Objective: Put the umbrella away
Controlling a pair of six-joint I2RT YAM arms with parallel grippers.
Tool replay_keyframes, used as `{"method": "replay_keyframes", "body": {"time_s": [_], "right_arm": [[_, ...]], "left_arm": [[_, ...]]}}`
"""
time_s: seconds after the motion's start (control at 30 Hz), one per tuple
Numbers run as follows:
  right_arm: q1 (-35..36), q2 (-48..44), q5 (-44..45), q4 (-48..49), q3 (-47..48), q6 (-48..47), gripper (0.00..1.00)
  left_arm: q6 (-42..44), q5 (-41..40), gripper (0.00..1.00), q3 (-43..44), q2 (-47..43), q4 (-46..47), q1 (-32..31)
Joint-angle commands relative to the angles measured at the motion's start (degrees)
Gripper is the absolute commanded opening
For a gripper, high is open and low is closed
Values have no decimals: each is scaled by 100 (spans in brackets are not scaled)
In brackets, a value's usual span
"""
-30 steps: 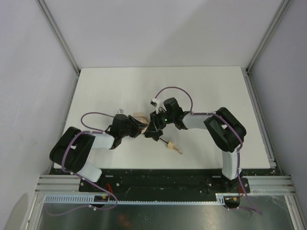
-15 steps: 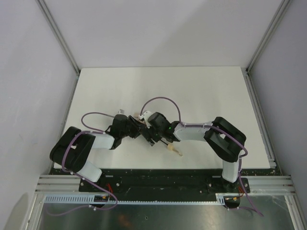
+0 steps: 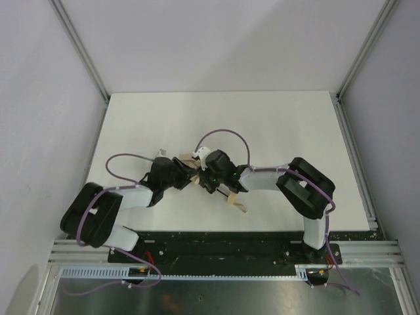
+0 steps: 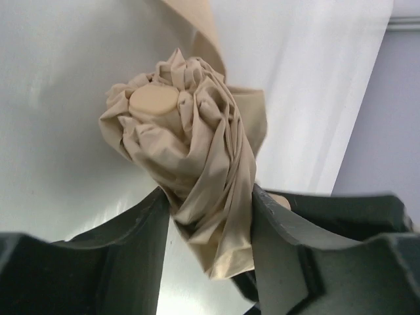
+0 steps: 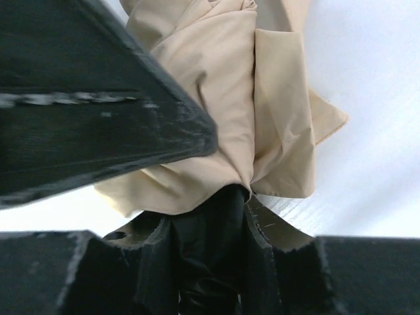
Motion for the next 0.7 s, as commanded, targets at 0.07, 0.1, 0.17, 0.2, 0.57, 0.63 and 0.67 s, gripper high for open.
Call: {"method": "replay_keyframes", "body": {"time_s": [0.07,0.1,0.17,0.2,0.57,0.63,0.67], "right_arm": [[-1153,-221,-2843,655,-944,948,0],[-1286,-289,-3343,756,-990,1062,0],[-1480,-427,-4072,860,-1051,1253,0],[-1568,-488,-4375,907,-1074,1341,0],[-2092,-1308,-6282,1807,-1453,2733,0],[-2106,-1475,-6395,1947,-1499,2947,0],[-2109,-1544,-6424,1991,-1513,3037,0]], "left_arm": [[732,249,68,-180,-1539,-930,-26],[819,238,70,-170,-1872,-1075,-10],[965,214,74,-117,-2528,-1468,39],[1054,199,76,-73,-2824,-1700,62],[1414,614,80,-22,-5206,-3198,403],[1365,910,80,-73,-5273,-3213,470],[1359,1039,79,-86,-5282,-3214,484]]}}
